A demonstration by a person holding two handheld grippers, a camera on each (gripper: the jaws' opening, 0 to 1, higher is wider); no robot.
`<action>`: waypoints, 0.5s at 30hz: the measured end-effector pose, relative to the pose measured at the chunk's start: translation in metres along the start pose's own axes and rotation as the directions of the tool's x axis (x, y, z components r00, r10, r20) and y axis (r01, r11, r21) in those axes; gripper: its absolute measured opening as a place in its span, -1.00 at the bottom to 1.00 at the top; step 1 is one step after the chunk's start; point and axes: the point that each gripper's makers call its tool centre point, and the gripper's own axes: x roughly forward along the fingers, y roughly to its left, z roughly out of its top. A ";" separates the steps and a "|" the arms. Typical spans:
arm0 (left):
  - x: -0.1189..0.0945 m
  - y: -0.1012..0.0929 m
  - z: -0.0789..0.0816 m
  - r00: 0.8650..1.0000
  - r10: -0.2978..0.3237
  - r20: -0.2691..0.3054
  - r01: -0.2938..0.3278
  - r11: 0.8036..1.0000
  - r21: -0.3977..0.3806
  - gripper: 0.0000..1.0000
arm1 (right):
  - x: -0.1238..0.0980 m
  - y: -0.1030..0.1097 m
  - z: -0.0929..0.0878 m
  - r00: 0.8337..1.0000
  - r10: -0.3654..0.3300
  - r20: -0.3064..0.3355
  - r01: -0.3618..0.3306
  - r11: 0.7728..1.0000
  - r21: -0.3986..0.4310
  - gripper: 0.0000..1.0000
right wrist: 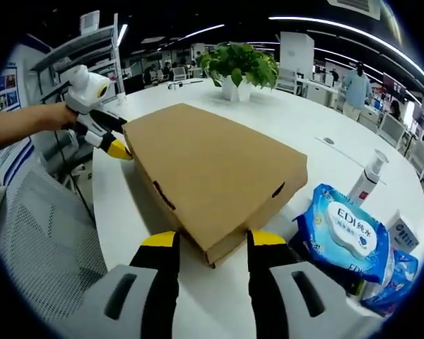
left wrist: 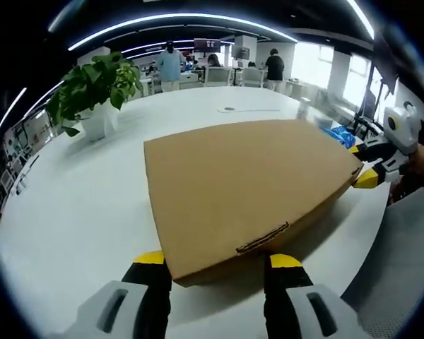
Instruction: Operate the shoe box by opening the lid, removing the specified soft item, and placing it in the target area until the item is outside and the box remains undamaged.
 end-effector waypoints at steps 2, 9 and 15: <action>0.002 0.001 0.002 1.000 -0.001 -0.001 0.001 1.000 0.000 0.05 | 0.001 -0.003 0.001 1.000 -0.001 0.001 0.001 1.000 0.002 -0.30; 0.011 0.006 0.011 1.000 -0.001 -0.003 0.001 1.000 -0.001 0.05 | 0.007 -0.013 0.006 1.000 -0.013 -0.002 0.013 1.000 -0.003 -0.30; 0.020 0.010 0.020 1.000 -0.004 -0.005 0.004 1.000 -0.004 0.05 | 0.012 -0.023 0.010 1.000 -0.017 -0.002 0.017 1.000 -0.005 -0.30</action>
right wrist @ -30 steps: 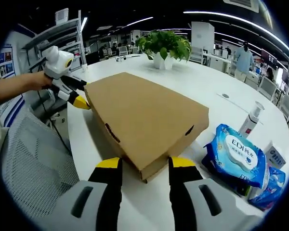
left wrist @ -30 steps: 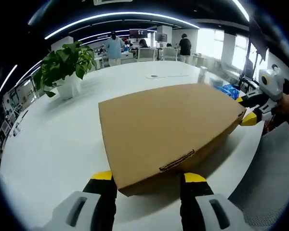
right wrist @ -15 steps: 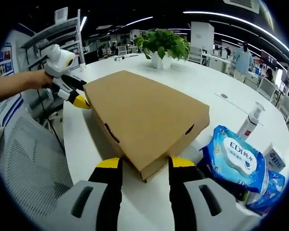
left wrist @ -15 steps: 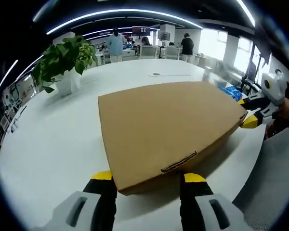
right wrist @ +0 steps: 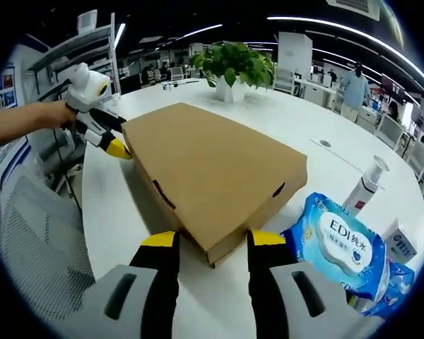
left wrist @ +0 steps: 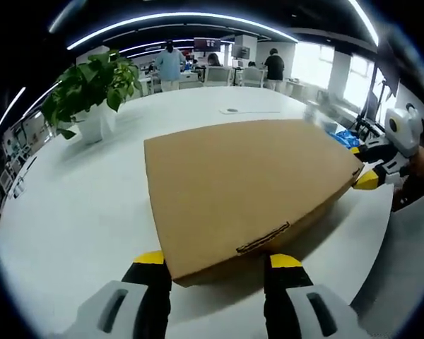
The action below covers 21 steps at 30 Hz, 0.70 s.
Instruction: Operate the shoe box by opening the lid, removing the specified soft item, and placing it in the target area until the item is outside and the box remains undamaged.
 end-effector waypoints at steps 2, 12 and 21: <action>0.003 0.001 0.003 1.000 -0.001 0.002 0.001 1.000 -0.002 0.05 | 0.002 -0.003 0.001 1.000 -0.002 0.000 0.002 1.000 0.003 -0.30; 0.016 0.007 0.015 1.000 -0.004 -0.006 0.004 1.000 -0.005 0.05 | 0.014 -0.016 0.002 1.000 -0.016 -0.020 0.016 1.000 0.019 -0.32; 0.027 0.011 0.025 1.000 -0.007 -0.007 0.007 1.000 -0.012 0.05 | 0.023 -0.032 0.004 0.999 -0.032 -0.035 0.033 0.999 0.008 -0.34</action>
